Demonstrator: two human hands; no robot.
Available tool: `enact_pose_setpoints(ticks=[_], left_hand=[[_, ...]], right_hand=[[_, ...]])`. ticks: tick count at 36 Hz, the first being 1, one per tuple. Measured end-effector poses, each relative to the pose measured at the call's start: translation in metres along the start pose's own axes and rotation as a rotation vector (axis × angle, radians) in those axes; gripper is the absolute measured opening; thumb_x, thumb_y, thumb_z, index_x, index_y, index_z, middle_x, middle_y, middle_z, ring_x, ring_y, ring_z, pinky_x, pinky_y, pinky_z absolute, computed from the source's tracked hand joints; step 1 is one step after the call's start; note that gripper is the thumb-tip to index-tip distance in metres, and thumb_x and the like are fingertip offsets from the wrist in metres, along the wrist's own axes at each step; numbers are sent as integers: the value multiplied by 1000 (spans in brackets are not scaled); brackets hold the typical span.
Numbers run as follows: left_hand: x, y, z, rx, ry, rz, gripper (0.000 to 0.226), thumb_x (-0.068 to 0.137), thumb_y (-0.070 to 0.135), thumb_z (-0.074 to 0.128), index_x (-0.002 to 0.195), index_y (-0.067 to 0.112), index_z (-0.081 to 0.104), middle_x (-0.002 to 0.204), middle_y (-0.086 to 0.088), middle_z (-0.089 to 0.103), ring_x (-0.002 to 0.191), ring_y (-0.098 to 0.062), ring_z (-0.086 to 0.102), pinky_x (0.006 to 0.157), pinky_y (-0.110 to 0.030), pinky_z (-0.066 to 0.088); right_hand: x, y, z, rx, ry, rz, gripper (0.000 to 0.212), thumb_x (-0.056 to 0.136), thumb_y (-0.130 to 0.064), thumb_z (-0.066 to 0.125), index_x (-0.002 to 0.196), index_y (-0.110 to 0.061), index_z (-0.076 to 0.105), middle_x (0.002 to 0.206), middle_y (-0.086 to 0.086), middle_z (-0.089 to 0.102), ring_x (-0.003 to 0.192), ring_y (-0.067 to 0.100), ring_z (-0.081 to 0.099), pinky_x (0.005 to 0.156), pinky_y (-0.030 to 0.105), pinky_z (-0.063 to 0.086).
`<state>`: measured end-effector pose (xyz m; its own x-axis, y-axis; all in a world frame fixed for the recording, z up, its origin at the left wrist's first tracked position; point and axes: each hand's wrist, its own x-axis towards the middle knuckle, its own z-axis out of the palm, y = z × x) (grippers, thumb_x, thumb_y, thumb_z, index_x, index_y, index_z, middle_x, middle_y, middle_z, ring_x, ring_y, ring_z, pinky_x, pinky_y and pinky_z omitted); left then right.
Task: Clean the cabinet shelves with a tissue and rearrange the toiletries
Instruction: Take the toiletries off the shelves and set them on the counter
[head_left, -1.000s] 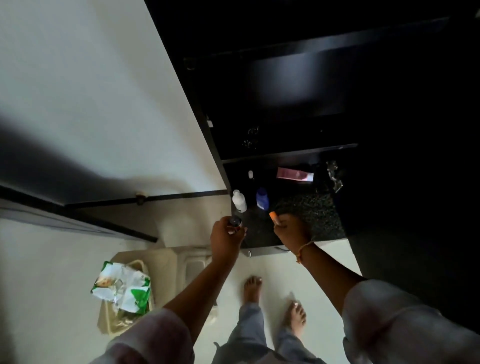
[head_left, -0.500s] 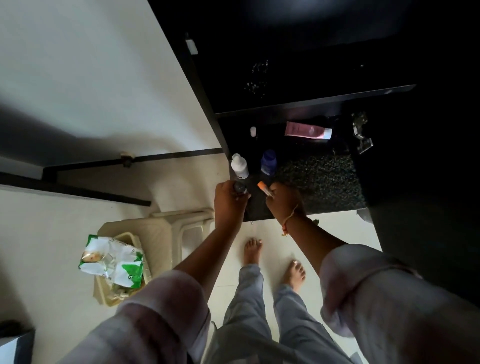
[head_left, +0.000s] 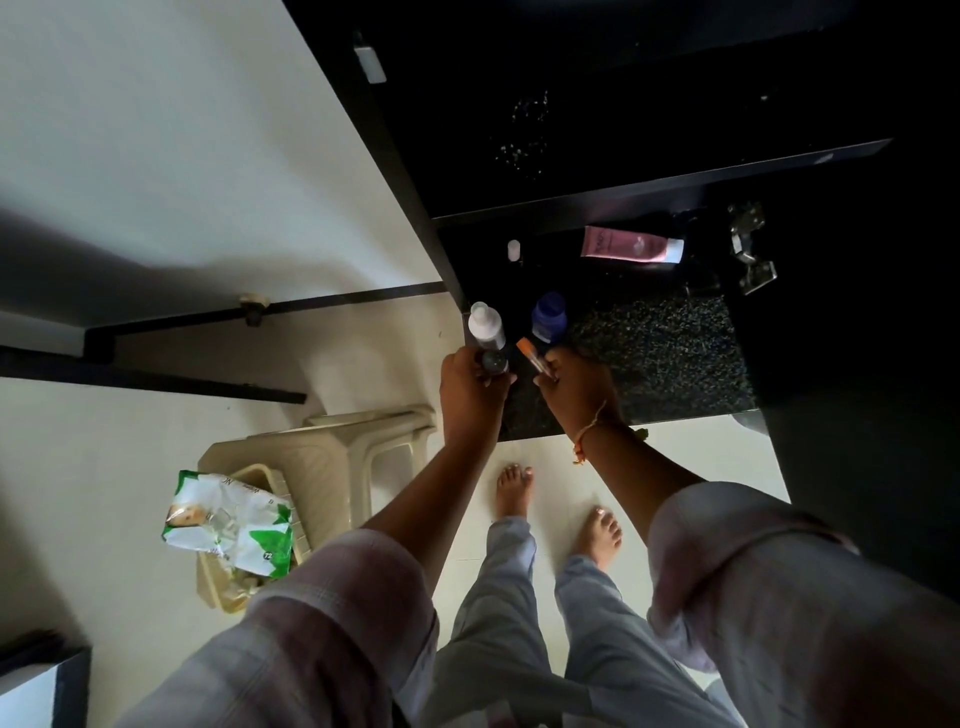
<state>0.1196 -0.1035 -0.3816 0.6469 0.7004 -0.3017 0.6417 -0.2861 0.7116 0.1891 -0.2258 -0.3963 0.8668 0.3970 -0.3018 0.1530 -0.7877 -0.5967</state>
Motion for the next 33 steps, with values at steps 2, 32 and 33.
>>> enact_pose_setpoints(ticks=[2, 32, 33], left_hand=[[1, 0, 0, -8, -3, -8, 29, 70, 22, 77, 94, 18, 62, 95, 0, 59, 77, -9, 56, 62, -14, 38], [-61, 40, -58, 214, 86, 254, 65, 73, 46, 79, 119, 8, 54, 114, -9, 56, 105, -25, 49, 87, -26, 34], [-67, 47, -63, 211, 107, 264, 63, 76, 50, 74, 119, 7, 54, 115, -10, 56, 106, -26, 50, 87, -27, 34]], right_hand=[[1, 0, 0, -7, -11, -12, 24, 84, -18, 73, 105, -9, 66, 108, 14, 67, 97, 33, 66, 76, 27, 46], [-58, -33, -84, -248, 57, -170, 40, 93, -49, 53, 116, -17, 62, 119, 9, 57, 99, 26, 58, 74, 31, 50], [-63, -37, -92, -247, 81, -190, 41, 92, -51, 53, 113, -17, 62, 118, 9, 58, 100, 27, 57, 73, 30, 49]])
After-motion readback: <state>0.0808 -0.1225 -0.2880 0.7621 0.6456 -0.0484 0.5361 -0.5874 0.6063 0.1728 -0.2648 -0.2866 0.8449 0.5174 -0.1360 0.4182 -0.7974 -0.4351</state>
